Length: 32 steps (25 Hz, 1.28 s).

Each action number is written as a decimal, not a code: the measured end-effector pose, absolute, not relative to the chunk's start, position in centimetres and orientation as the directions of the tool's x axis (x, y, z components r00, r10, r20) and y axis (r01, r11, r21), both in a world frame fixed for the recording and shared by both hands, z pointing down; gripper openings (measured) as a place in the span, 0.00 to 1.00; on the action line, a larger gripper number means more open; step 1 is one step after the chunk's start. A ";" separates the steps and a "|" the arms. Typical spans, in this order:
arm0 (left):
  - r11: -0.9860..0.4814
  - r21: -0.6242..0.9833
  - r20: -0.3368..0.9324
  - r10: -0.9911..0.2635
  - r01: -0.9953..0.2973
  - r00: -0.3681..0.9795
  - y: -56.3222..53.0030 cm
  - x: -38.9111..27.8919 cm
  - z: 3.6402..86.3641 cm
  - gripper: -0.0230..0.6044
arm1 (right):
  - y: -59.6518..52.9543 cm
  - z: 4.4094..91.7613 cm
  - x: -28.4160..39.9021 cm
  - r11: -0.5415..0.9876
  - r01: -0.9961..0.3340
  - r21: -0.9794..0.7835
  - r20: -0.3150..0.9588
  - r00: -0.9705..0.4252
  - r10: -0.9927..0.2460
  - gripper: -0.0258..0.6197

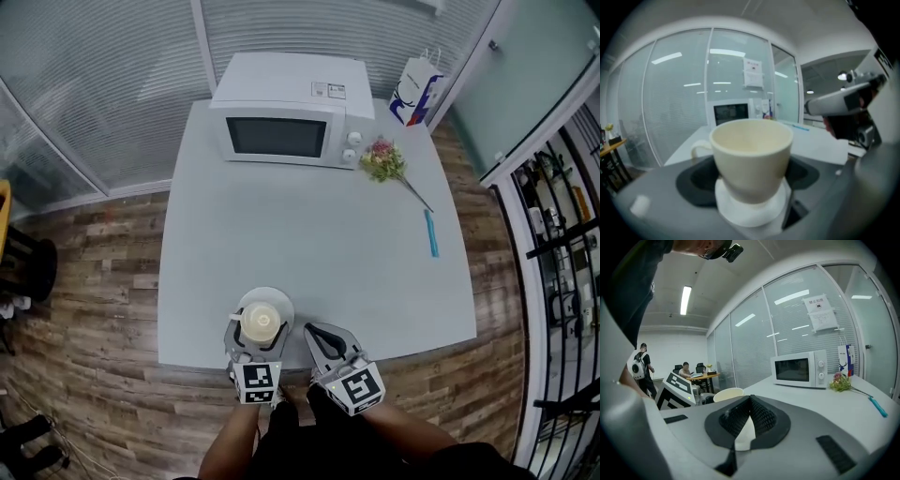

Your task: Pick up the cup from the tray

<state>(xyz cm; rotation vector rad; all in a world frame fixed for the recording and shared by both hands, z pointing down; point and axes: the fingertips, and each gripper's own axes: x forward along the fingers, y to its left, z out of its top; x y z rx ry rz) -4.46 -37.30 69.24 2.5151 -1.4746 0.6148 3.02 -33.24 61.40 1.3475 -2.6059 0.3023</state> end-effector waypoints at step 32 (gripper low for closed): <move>-0.424 -0.152 0.116 -0.905 -0.893 0.410 -33.4 -6.4 50.8 0.72 | -32.1 44.9 1.6 0.580 -0.805 0.124 -0.059 -0.589 -0.806 0.02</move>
